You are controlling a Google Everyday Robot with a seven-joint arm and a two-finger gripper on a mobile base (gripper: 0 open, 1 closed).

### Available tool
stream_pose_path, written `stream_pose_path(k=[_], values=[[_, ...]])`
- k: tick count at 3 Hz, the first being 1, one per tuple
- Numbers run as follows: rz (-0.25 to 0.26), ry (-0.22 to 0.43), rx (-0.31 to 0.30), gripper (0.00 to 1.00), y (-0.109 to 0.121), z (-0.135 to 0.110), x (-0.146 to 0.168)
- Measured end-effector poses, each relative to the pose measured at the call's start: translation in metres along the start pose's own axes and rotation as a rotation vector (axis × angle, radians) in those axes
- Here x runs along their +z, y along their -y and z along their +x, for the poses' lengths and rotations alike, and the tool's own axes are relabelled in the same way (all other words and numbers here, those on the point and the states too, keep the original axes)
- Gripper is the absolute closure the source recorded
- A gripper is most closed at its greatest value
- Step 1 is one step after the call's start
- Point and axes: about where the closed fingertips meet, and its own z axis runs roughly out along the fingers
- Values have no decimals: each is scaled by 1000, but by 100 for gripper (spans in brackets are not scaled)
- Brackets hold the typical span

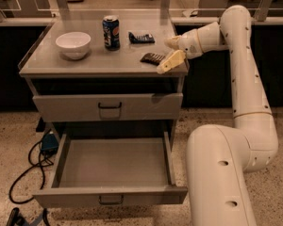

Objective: Place rxbar chocolate into middle drawer

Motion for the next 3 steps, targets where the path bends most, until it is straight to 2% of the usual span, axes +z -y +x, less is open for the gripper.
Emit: stream_pose_path(k=[1, 2, 3], values=[[0, 0, 0, 0, 0, 0, 0], [16, -33, 33, 0, 5, 5, 6], [39, -34, 121, 0, 15, 23, 12]])
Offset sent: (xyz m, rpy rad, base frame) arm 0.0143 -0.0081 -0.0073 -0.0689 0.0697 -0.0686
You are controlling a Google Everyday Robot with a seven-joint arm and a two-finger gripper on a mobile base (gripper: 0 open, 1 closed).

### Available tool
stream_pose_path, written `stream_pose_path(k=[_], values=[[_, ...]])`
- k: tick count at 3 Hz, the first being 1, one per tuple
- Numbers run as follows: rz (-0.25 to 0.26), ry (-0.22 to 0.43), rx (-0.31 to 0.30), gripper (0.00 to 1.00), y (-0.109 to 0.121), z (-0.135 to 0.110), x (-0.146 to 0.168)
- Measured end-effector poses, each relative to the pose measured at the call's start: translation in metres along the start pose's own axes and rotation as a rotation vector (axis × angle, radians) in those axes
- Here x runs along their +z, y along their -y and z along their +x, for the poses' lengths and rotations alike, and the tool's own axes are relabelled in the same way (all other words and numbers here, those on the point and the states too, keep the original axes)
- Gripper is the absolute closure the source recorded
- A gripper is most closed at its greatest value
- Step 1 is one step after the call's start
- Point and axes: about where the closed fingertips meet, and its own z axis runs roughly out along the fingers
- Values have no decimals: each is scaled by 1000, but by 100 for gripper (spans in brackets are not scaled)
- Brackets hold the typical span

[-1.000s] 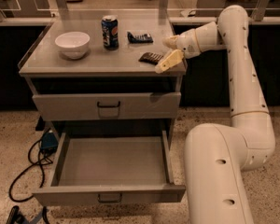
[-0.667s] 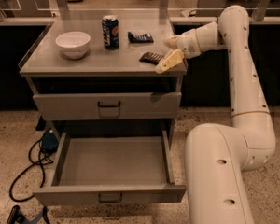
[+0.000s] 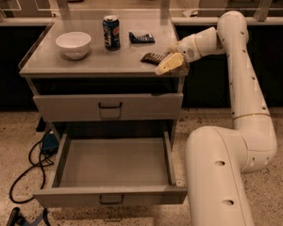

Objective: Place rxbar chocolate into middle drawer

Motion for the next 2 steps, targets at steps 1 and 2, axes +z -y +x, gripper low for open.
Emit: stream_pose_path(k=[1, 2], values=[[16, -17, 6, 0, 5, 1, 7], [16, -17, 6, 0, 5, 1, 7]])
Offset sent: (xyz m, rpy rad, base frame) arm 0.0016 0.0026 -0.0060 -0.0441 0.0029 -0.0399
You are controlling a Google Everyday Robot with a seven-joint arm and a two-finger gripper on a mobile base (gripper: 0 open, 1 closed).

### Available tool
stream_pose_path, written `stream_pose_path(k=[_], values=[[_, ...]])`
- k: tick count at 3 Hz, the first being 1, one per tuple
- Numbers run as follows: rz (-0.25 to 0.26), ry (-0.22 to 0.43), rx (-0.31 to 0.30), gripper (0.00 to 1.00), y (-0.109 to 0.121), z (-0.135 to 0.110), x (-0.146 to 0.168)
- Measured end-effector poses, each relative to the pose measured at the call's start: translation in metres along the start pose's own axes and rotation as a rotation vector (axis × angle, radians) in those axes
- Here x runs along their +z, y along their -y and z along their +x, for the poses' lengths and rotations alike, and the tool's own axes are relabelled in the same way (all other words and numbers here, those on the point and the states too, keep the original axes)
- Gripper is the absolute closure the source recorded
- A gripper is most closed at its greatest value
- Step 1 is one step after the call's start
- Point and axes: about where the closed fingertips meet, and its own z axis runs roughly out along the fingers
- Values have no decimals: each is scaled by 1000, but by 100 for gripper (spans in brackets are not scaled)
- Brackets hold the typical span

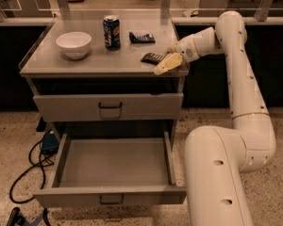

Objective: Place rxbar chocolate into middle drawer

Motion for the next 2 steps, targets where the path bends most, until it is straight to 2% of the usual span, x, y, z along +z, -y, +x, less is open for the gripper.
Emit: stream_pose_path(k=[1, 2], values=[[0, 0, 0, 13, 0, 0, 0], [0, 0, 0, 37, 0, 0, 0]])
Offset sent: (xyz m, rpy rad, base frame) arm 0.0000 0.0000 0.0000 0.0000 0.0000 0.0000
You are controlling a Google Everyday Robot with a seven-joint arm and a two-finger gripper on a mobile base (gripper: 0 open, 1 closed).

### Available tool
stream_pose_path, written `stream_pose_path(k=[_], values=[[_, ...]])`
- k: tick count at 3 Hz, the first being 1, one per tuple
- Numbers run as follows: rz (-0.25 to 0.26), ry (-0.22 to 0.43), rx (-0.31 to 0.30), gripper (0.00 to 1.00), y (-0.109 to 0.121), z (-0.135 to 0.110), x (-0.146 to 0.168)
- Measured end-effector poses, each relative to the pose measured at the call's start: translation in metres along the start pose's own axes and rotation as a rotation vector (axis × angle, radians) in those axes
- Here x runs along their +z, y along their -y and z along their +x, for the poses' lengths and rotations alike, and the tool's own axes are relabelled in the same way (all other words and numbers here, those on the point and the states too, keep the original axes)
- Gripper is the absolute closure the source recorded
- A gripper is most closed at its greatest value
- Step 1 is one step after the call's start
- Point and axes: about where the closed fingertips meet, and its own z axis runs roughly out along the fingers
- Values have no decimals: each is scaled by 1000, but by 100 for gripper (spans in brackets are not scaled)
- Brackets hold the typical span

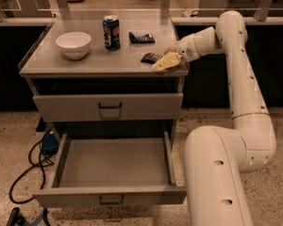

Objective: Place rxbar chocolate into middle drawer

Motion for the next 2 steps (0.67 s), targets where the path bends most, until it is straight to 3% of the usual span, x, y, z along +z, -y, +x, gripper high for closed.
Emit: stream_pose_path(k=[2], values=[[1, 0, 0, 84, -3, -4, -10]])
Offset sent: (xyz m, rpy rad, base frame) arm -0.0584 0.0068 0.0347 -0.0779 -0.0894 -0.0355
